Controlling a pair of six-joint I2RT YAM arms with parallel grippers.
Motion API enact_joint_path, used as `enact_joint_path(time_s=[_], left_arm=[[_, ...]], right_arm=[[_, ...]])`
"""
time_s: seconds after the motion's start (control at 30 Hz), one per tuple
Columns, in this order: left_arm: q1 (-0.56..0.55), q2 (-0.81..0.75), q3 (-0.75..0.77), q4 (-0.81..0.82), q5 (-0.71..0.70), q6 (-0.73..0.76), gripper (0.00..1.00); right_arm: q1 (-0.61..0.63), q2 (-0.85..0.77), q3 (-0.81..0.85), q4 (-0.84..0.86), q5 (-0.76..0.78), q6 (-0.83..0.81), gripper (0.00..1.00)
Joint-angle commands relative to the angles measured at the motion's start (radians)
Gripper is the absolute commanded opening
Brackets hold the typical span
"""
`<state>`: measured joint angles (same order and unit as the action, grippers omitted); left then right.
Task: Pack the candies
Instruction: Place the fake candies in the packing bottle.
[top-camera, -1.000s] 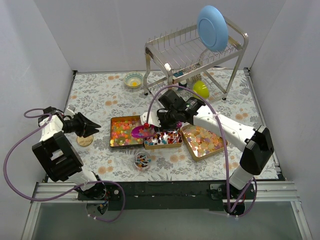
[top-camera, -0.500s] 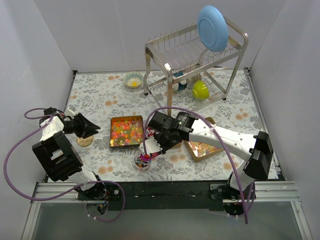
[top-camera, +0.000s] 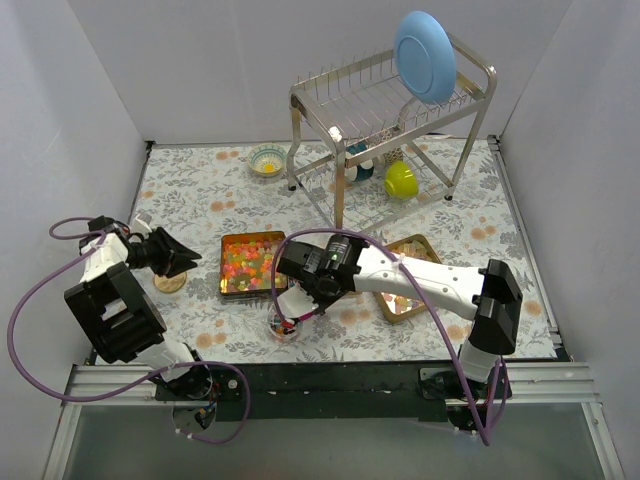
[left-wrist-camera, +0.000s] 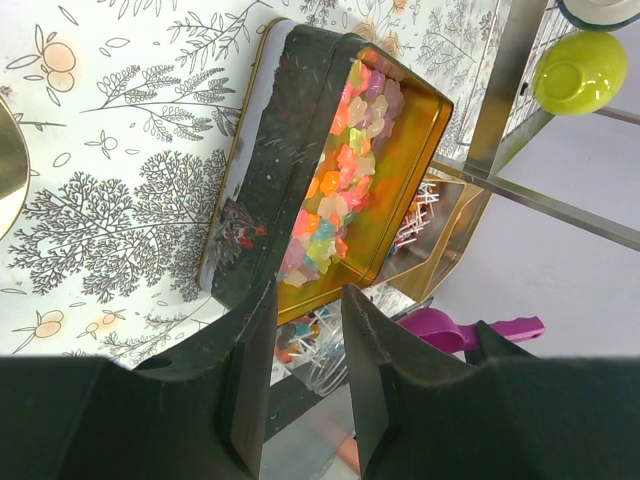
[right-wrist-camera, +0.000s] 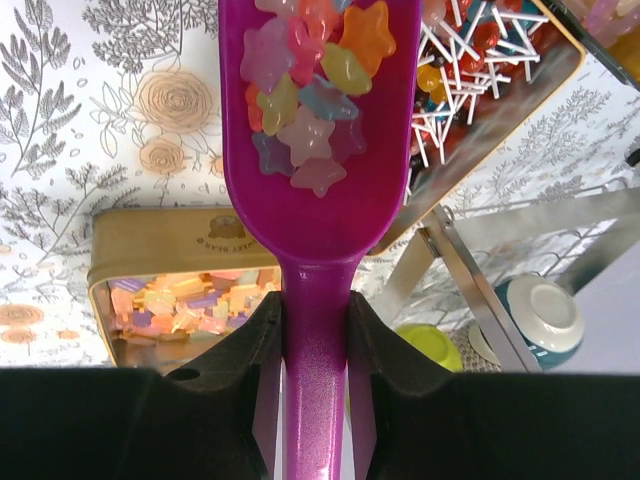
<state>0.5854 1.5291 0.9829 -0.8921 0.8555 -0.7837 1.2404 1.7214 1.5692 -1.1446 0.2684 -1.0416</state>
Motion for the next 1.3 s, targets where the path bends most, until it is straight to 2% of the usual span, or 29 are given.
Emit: enact_joint_path(time_s=[0.0, 0.67, 0.8, 0.87, 0.9, 0.97, 1.03, 1.17, 1.27], left_arm=[[0.004, -0.034, -0.012, 0.012, 0.036, 0.017, 0.32], [0.001, -0.033, 0.048, -0.031, 0.119, 0.070, 0.33], [-0.016, -0.050, 0.060, -0.034, 0.180, 0.070, 0.34], [-0.032, -0.066, 0.068, -0.024, 0.217, 0.063, 0.34], [-0.056, -0.073, 0.068, -0.018, 0.265, 0.061, 0.33], [-0.090, -0.107, 0.068, 0.016, 0.321, 0.058, 0.22], [-0.165, -0.136, 0.059, 0.045, 0.376, 0.051, 0.00], [-0.309, -0.239, 0.022, 0.175, 0.412, -0.002, 0.00], [-0.415, -0.282, -0.006, 0.241, 0.374, -0.069, 0.00]], right_arm=[[0.039, 0.009, 0.057, -0.084, 0.094, -0.021, 0.01], [0.100, 0.035, 0.155, -0.162, 0.196, -0.028, 0.01], [0.097, 0.032, 0.186, -0.133, 0.203, -0.029, 0.01], [0.084, 0.035, 0.222, -0.112, 0.157, -0.008, 0.01], [0.071, 0.041, 0.241, -0.097, 0.132, 0.044, 0.01], [0.024, 0.073, 0.287, -0.096, 0.053, 0.099, 0.01], [-0.028, 0.105, 0.359, -0.107, -0.003, 0.173, 0.01], [-0.093, 0.181, 0.442, -0.095, -0.066, 0.232, 0.01], [-0.105, 0.211, 0.512, -0.086, -0.087, 0.242, 0.01]])
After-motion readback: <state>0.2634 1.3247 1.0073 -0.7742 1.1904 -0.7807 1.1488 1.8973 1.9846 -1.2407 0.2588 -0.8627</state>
